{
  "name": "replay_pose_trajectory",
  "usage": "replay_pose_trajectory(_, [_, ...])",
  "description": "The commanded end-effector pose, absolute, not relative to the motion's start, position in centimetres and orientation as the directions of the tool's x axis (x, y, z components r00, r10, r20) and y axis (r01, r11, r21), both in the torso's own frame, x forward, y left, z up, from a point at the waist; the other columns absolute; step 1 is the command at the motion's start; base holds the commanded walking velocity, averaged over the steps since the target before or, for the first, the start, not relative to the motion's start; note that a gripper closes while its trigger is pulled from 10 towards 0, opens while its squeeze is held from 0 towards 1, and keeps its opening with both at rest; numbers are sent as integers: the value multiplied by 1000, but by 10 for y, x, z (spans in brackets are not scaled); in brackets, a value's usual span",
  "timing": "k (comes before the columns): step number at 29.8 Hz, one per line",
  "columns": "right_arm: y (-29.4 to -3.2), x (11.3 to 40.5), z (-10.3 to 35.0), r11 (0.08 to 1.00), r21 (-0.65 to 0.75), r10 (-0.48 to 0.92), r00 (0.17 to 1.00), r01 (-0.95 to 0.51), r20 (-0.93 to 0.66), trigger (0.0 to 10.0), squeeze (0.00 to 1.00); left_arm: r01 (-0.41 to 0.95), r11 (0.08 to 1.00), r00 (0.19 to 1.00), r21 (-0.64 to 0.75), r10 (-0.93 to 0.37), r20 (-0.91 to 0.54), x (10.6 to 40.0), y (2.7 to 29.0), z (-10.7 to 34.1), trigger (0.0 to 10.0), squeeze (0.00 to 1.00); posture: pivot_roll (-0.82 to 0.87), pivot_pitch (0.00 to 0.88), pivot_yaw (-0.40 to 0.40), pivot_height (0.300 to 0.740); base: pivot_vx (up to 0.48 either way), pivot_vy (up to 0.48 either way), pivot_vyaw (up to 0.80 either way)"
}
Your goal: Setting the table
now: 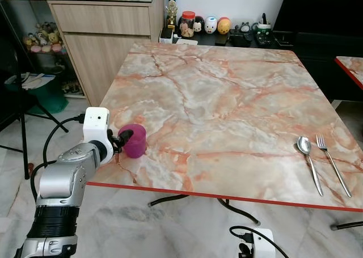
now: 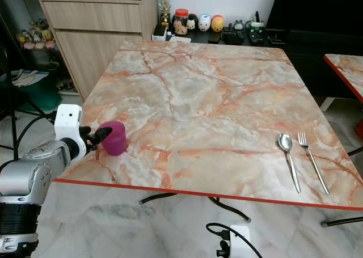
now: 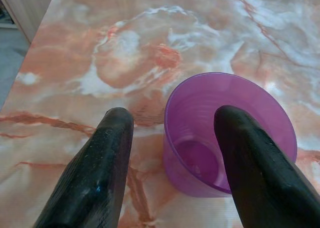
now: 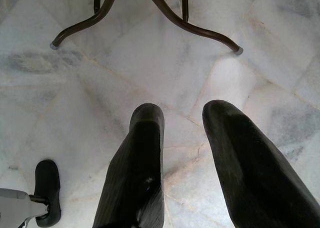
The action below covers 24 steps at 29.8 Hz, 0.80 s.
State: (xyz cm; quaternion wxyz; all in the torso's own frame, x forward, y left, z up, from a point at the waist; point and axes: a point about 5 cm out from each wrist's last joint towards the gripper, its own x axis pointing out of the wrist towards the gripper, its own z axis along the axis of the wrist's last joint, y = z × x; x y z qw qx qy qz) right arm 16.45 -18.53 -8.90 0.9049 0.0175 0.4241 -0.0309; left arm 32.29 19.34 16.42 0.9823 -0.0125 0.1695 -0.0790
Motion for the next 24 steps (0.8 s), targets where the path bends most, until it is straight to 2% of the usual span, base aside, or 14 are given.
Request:
replay_pose_trajectory(1, [-186,163,-90,998,1,-42,631,67,-775,10000,0,167,985,926,-52,-175,-334,325,189,168,10000,0,127,0,-39,740,0,0,0])
replay_pose_trajectory(8, [-186,163,-90,998,1,-42,630,67,-775,10000,0,164,985,926,-54,-172,-337,325,188,167,10000,0,127,0,-39,740,0,0,0])
replay_pose_trajectory(9, [-186,163,-90,998,0,-42,630,67,-775,10000,0,164,985,925,-55,-173,-337,325,188,167,9412,0,127,0,-39,740,0,0,0])
replay_pose_trajectory(10, [-186,163,-90,998,0,-42,630,67,-775,10000,0,165,985,925,-55,-174,-337,325,188,167,9412,0,127,0,-39,740,0,0,0])
replay_pose_trajectory(11, [-186,163,-90,998,0,-41,630,66,-776,10000,0,164,985,925,-56,-174,-338,325,187,167,6078,0,127,0,-39,740,0,0,0])
replay_pose_trajectory(12, [-186,163,-90,998,0,-42,630,66,-776,10000,0,164,985,925,-56,-173,-337,325,187,167,0,0,127,0,-39,740,0,0,0])
replay_pose_trajectory(24, [-186,163,-90,998,-1,-41,630,65,-775,10000,0,164,985,928,-52,-172,-332,326,187,168,0,0,127,0,-40,740,0,0,0])
